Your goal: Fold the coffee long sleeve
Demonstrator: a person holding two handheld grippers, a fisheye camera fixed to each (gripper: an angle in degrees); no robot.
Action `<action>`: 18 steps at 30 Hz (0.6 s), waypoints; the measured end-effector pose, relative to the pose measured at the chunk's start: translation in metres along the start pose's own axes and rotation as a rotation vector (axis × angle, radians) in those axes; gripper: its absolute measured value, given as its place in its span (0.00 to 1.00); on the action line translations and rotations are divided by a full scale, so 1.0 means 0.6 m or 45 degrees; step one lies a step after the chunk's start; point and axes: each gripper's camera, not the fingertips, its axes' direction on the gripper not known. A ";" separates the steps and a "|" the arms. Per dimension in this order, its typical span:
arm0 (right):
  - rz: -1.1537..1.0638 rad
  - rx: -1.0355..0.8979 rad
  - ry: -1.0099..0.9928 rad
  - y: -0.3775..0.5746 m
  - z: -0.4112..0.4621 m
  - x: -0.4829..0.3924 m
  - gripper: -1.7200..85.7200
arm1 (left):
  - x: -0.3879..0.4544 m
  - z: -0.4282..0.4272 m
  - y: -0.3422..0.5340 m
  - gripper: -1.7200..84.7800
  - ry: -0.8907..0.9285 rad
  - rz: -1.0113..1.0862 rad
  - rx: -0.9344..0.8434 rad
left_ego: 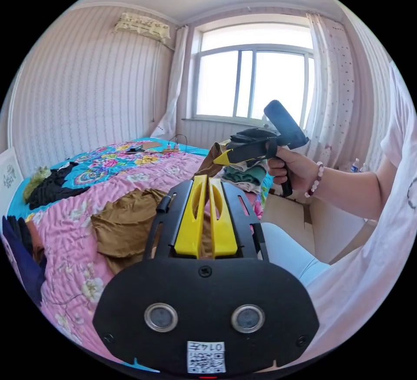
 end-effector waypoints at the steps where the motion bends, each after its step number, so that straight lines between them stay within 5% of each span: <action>1: 0.037 0.005 -0.002 0.006 -0.019 0.015 0.03 | 0.012 0.021 -0.007 0.01 0.031 0.017 -0.023; 8: 0.256 -0.099 -0.003 0.044 -0.064 0.102 0.03 | 0.031 0.154 -0.003 0.01 0.223 0.018 -0.240; 13: 0.544 -0.469 0.123 0.101 -0.065 0.186 0.04 | -0.018 0.240 0.013 0.05 0.442 -0.107 -0.488; 18: 0.510 -0.575 0.232 0.051 -0.100 0.216 0.06 | -0.166 0.232 0.012 0.05 0.268 -0.262 -0.538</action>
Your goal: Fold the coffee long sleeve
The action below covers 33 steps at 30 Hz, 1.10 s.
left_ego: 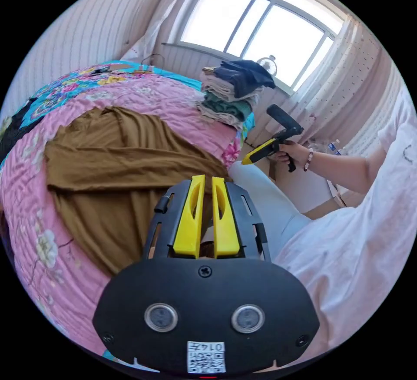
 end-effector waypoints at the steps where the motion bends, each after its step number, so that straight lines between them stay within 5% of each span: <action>1: -0.049 0.033 0.031 -0.033 -0.018 -0.004 0.07 | -0.054 -0.017 -0.013 0.05 -0.062 -0.066 0.023; 6: -0.278 0.145 0.076 -0.229 -0.061 -0.035 0.09 | -0.302 -0.057 -0.110 0.04 -0.352 -0.369 0.018; 12: -0.274 0.163 0.198 -0.475 -0.061 -0.046 0.16 | -0.558 -0.048 -0.240 0.11 -0.286 -0.744 0.213; 16: -0.170 0.140 0.270 -0.571 -0.050 -0.028 0.16 | -0.666 0.012 -0.306 0.12 -0.277 -0.827 0.097; 21: -0.126 0.071 0.206 -0.594 -0.059 0.003 0.05 | -0.710 0.060 -0.345 0.05 -0.297 -0.744 -0.105; 33: -0.383 0.317 -0.110 -0.561 -0.356 -0.041 0.03 | -0.674 -0.191 -0.466 0.01 -0.166 -0.462 0.271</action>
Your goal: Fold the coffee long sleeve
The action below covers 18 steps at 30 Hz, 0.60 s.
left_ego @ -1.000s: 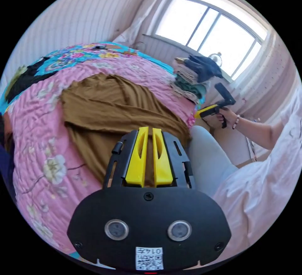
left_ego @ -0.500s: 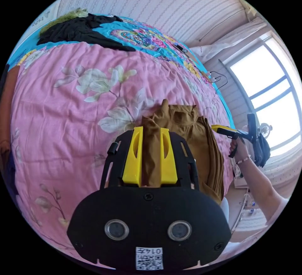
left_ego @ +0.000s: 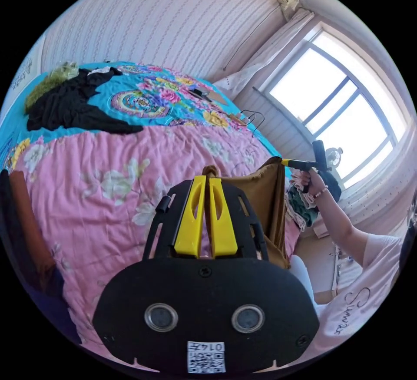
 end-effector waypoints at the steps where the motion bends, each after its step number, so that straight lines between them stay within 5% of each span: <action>1: -0.010 0.043 0.029 -0.011 -0.025 -0.010 0.03 | 0.008 -0.024 -0.021 0.01 -0.007 0.014 0.064; 8: -0.034 -0.025 0.038 0.011 -0.041 -0.033 0.03 | 0.010 -0.048 -0.024 0.01 -0.080 0.035 -0.010; 18: 0.128 -0.351 -0.034 0.362 0.104 -0.043 0.03 | 0.027 -0.004 0.371 0.01 -0.058 0.156 -0.357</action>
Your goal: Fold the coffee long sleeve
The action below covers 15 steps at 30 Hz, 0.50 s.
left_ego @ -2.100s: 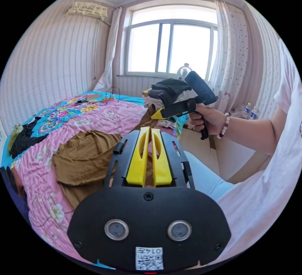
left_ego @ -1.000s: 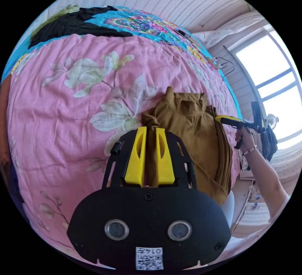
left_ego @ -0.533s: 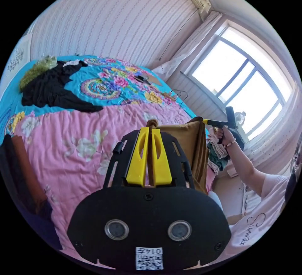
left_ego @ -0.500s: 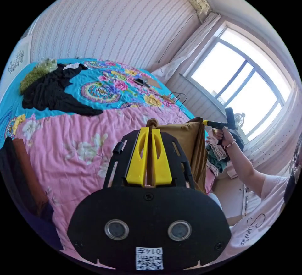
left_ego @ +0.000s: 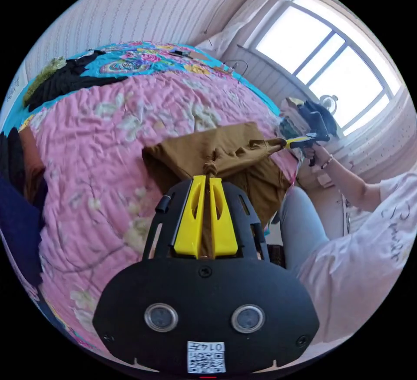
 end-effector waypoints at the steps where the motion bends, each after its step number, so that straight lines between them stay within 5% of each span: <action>1: 0.094 -0.021 0.008 0.028 0.034 0.010 0.02 | 0.004 0.031 0.041 0.01 -0.027 -0.026 -0.043; 8: 0.362 0.270 -0.003 0.110 0.037 0.026 0.02 | -0.016 0.053 0.146 0.01 -0.073 -0.308 0.045; 15: -0.026 0.227 0.125 0.011 0.085 -0.101 0.08 | 0.012 0.042 0.106 0.05 -0.114 -0.149 0.135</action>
